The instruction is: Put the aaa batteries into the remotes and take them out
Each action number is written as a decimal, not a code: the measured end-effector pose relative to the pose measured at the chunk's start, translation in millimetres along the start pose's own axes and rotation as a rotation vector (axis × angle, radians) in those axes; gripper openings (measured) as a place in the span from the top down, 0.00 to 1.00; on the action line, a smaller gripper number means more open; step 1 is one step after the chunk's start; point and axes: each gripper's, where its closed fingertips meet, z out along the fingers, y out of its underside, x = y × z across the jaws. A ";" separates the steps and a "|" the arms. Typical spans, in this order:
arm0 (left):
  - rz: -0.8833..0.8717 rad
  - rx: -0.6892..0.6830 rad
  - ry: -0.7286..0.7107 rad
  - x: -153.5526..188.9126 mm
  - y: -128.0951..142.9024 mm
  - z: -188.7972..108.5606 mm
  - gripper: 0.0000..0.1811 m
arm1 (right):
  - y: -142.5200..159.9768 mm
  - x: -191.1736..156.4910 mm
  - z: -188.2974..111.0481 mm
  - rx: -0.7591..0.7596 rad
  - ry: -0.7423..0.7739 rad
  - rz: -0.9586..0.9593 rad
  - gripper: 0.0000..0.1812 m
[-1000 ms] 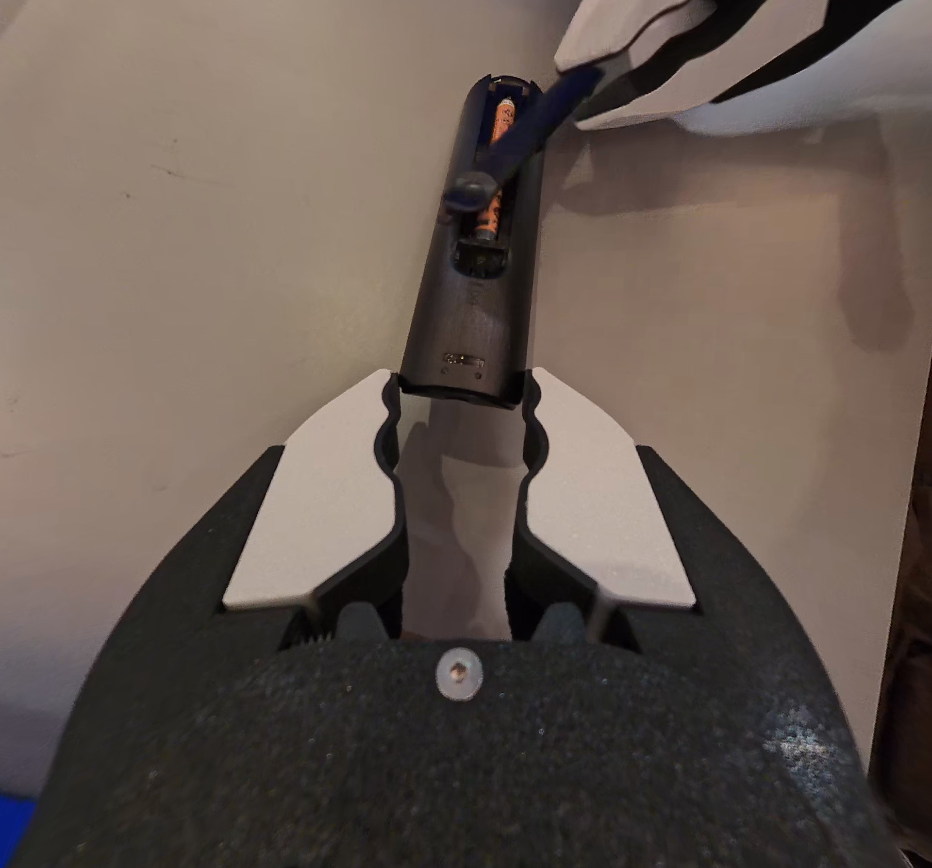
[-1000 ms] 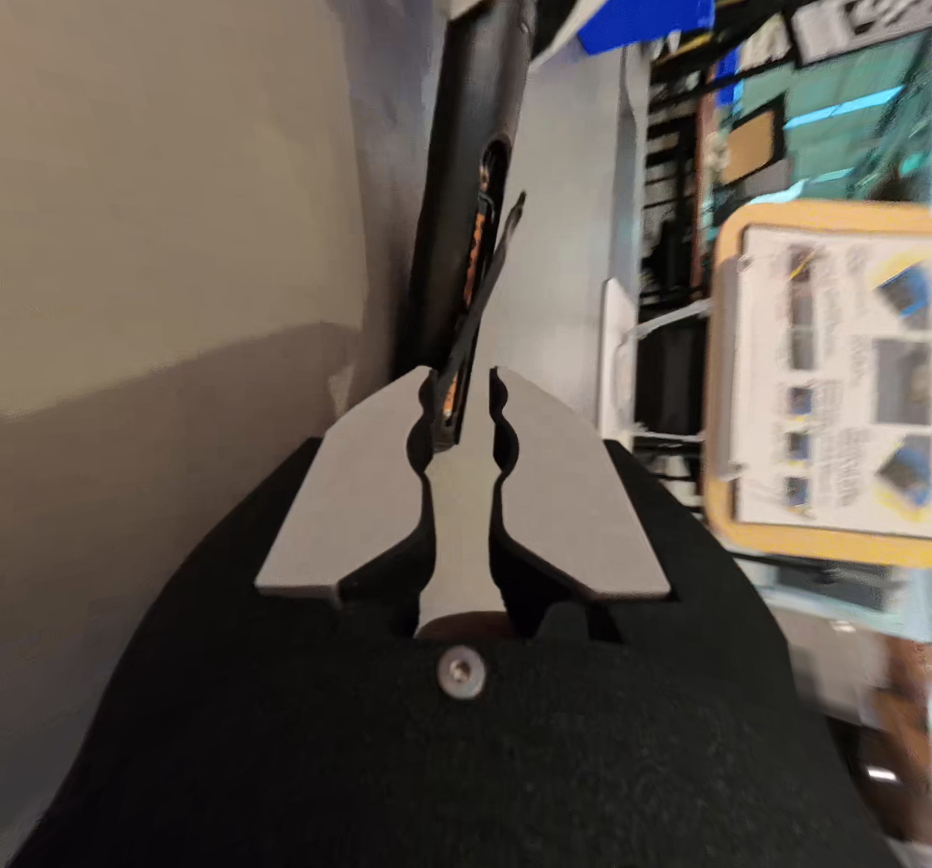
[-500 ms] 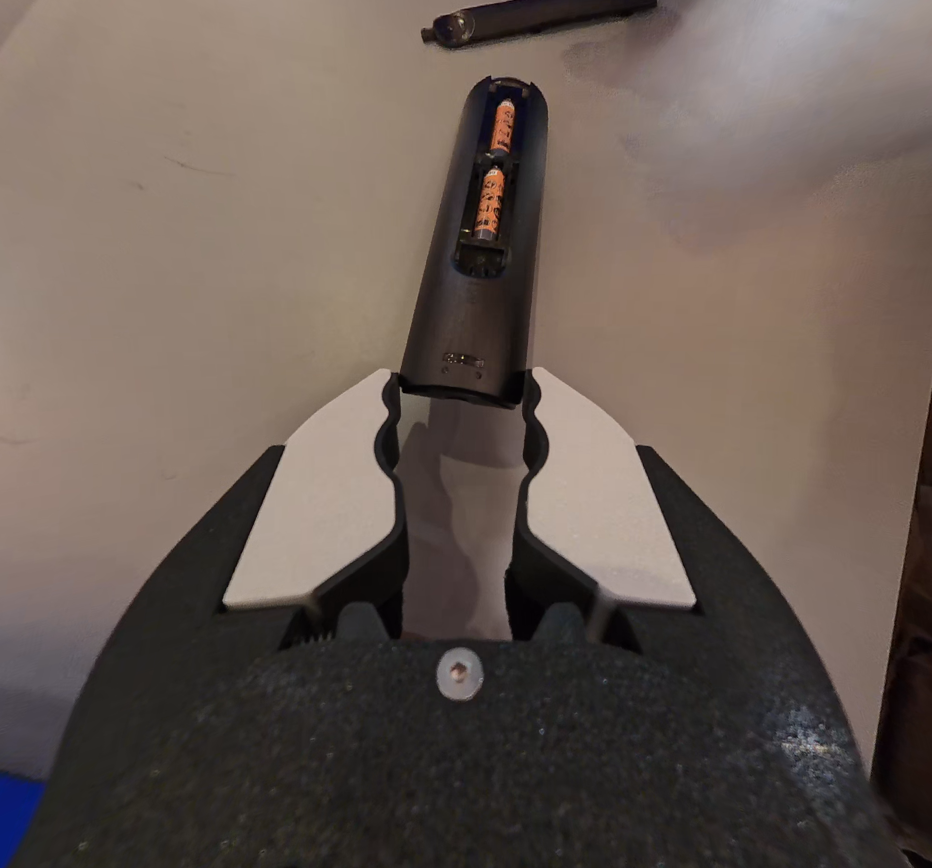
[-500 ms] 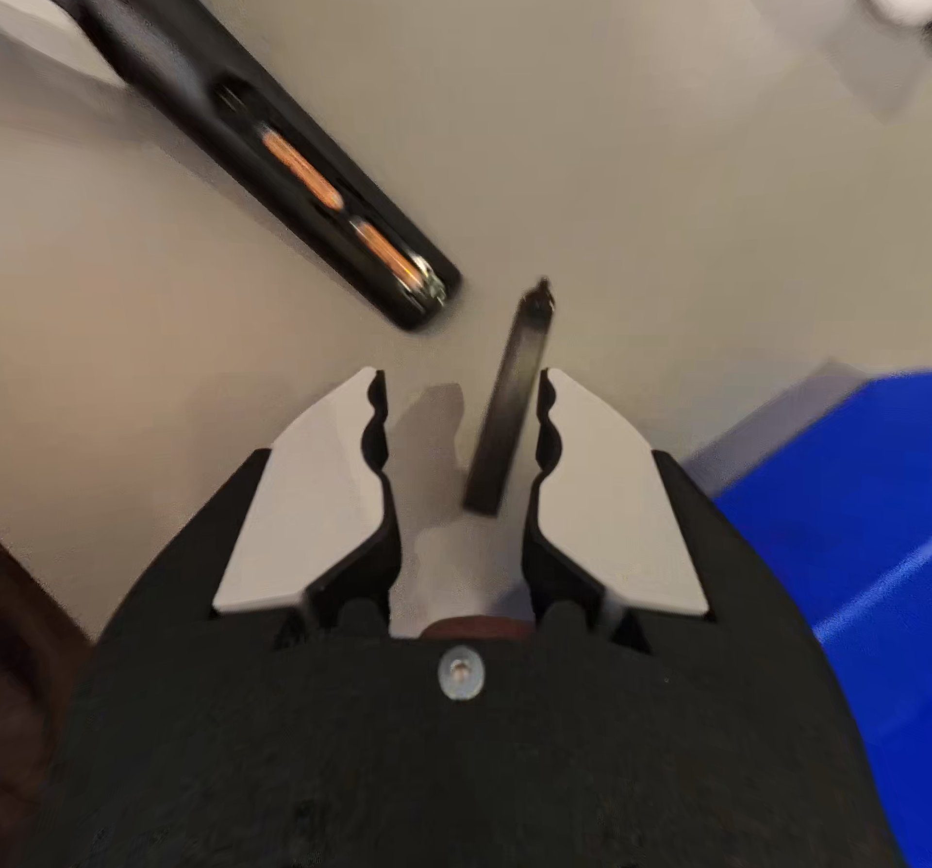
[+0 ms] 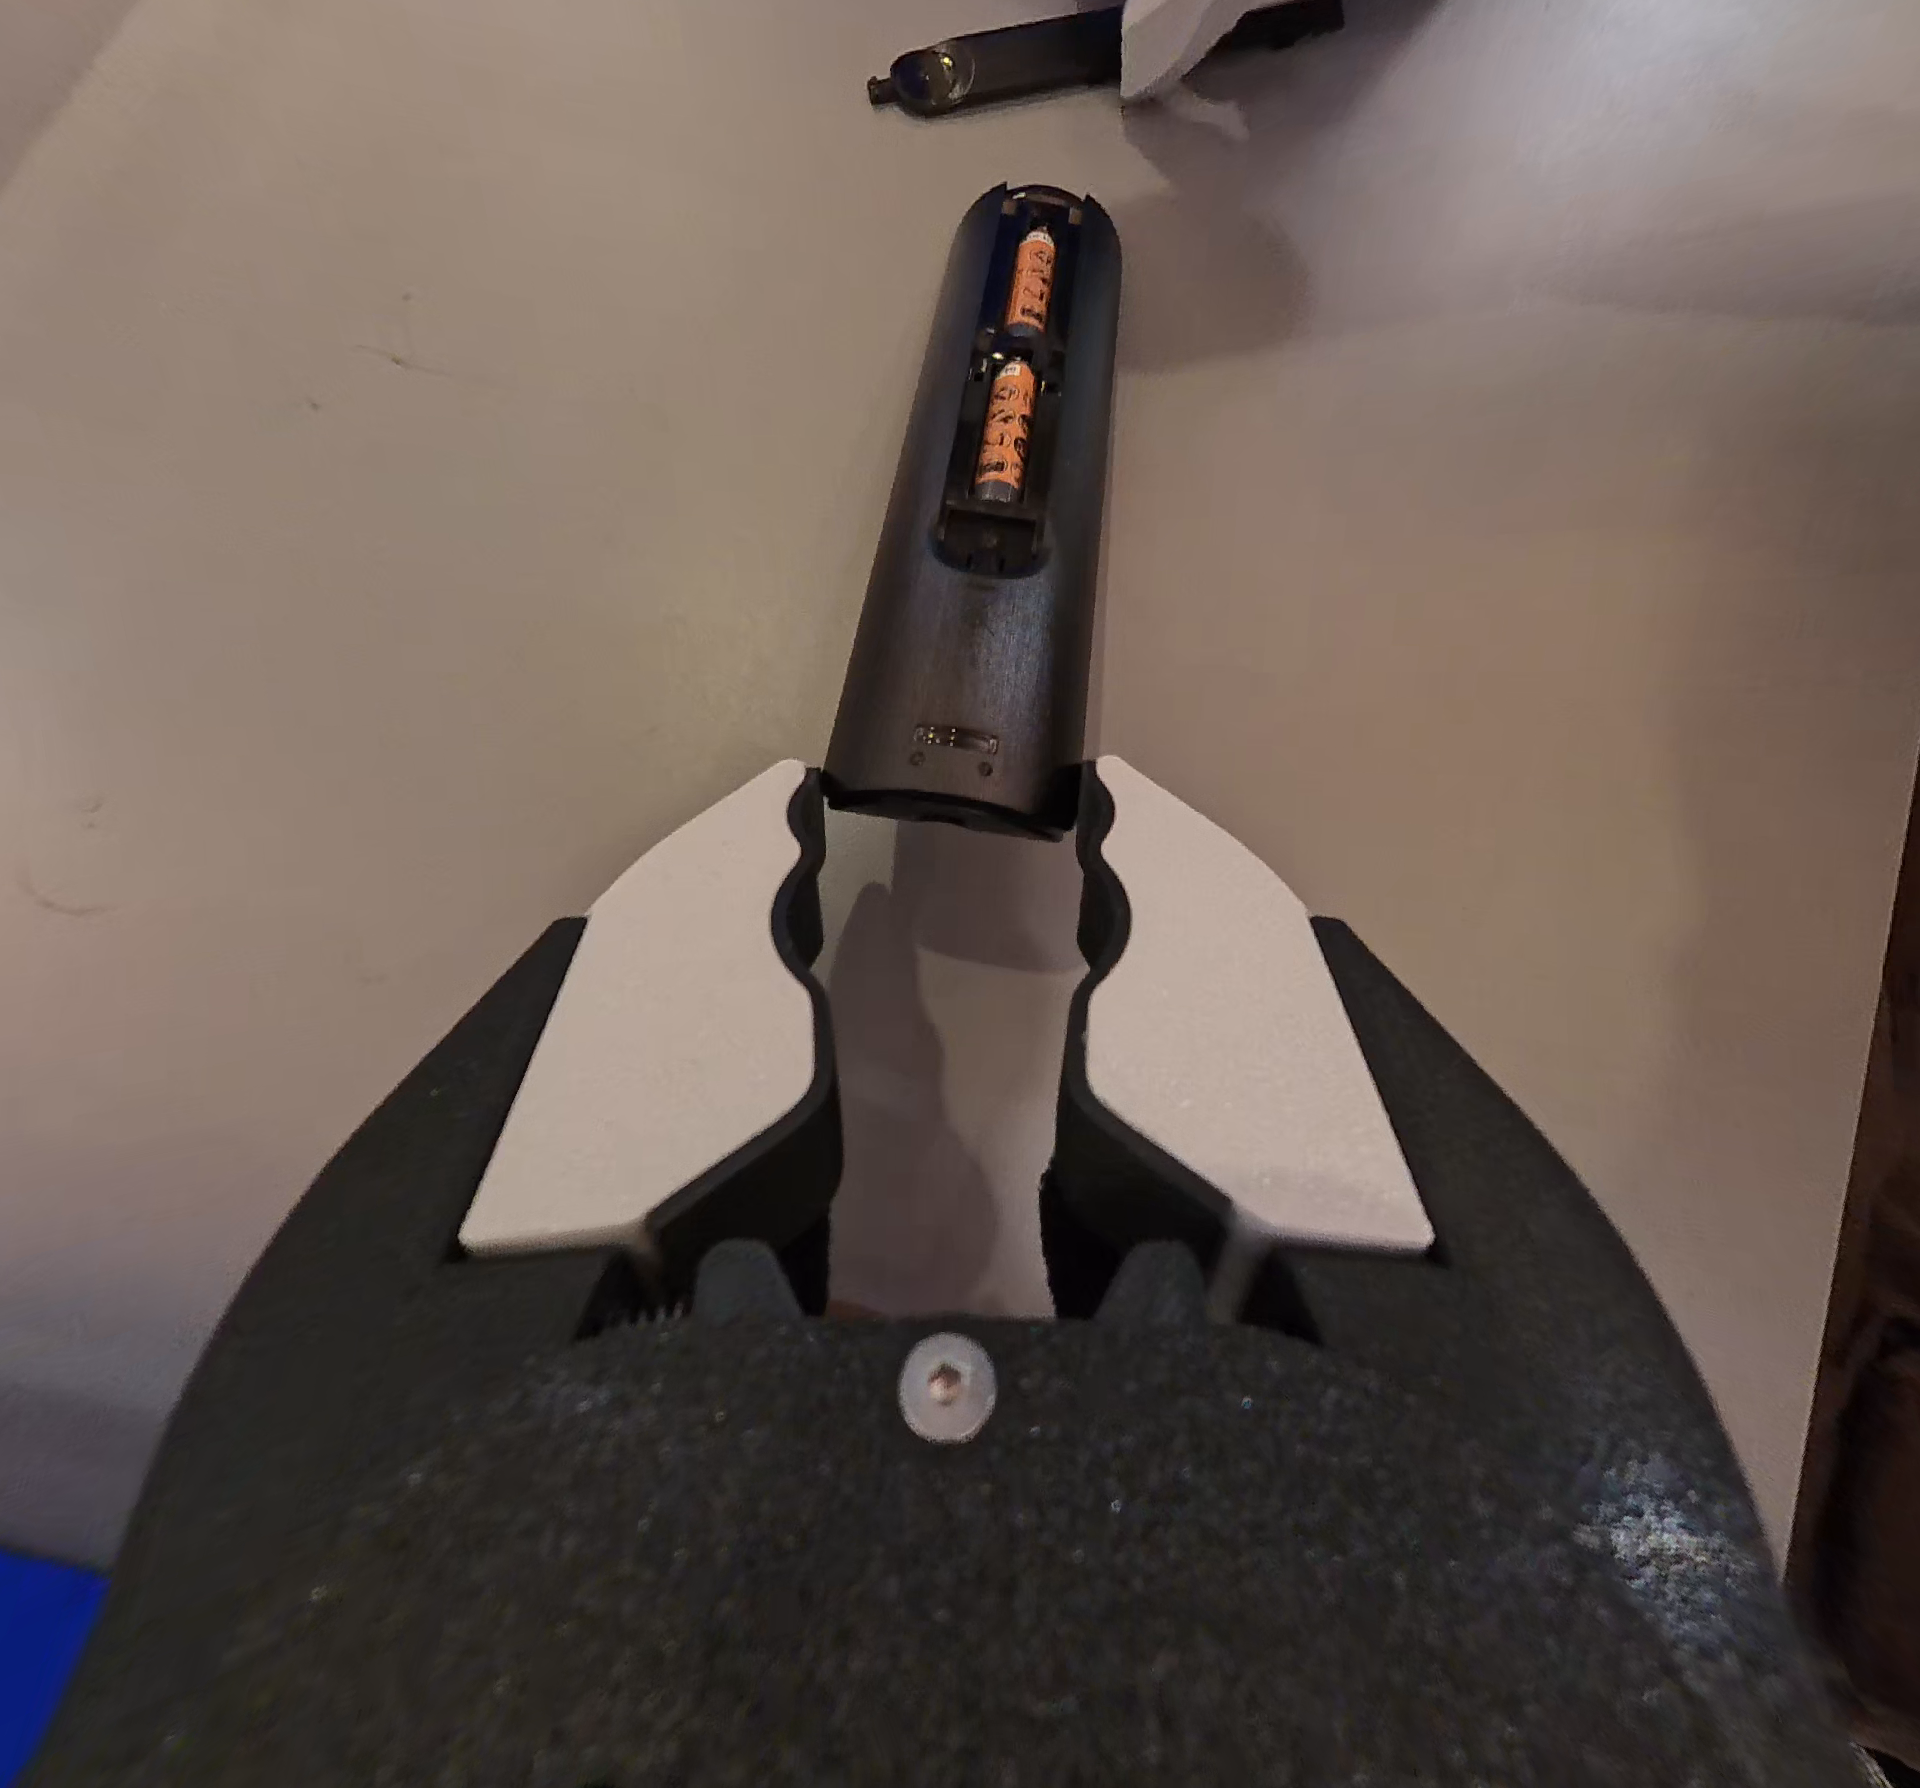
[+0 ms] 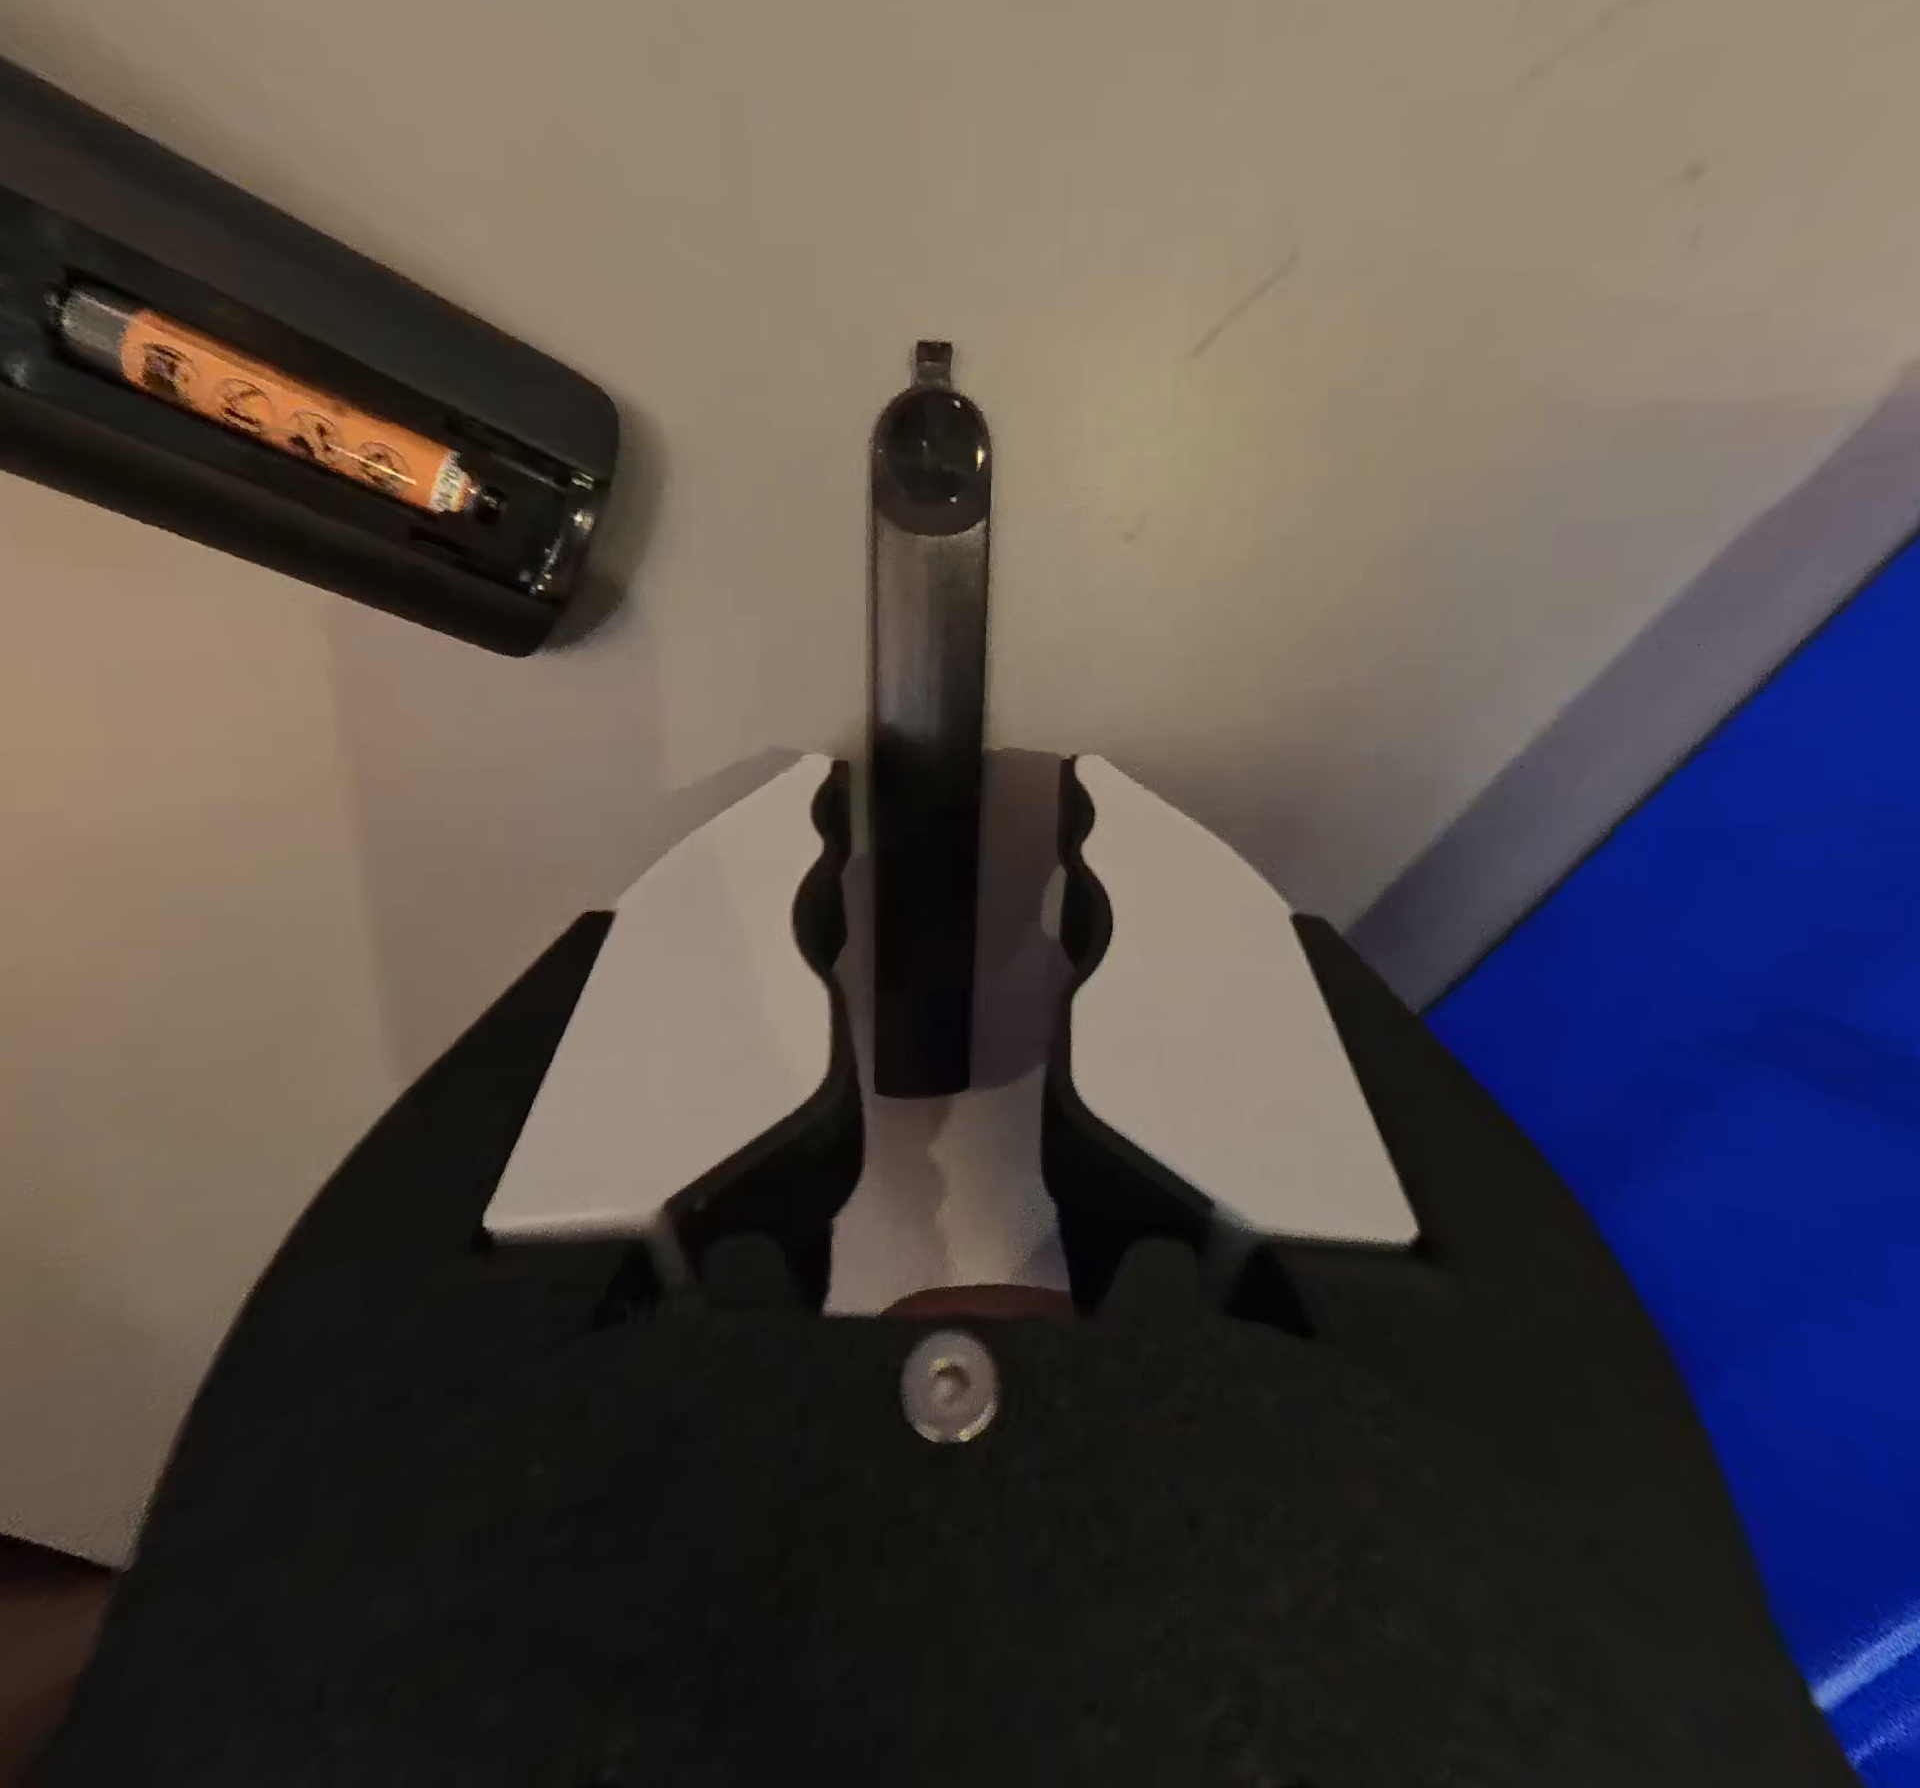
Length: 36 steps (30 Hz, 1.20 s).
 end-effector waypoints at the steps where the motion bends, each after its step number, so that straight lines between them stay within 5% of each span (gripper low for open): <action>1: 0.000 0.002 0.001 -0.1 -0.4 -0.1 0.74 | 1.0 -0.7 0.0 -0.007 -0.002 -0.012 0.82; 6: -0.002 0.001 0.002 -0.6 0.0 -0.1 0.74 | -0.6 -6.4 0.8 -0.041 -0.039 -0.135 0.90; 17: 0.000 -0.005 0.000 -0.5 1.6 1.4 0.74 | -46.8 -57.3 -44.8 0.161 -0.182 -0.905 0.90; 36: -0.006 0.021 0.026 2.7 0.3 4.2 0.74 | -64.0 -99.0 -27.2 0.167 -0.313 -1.065 0.90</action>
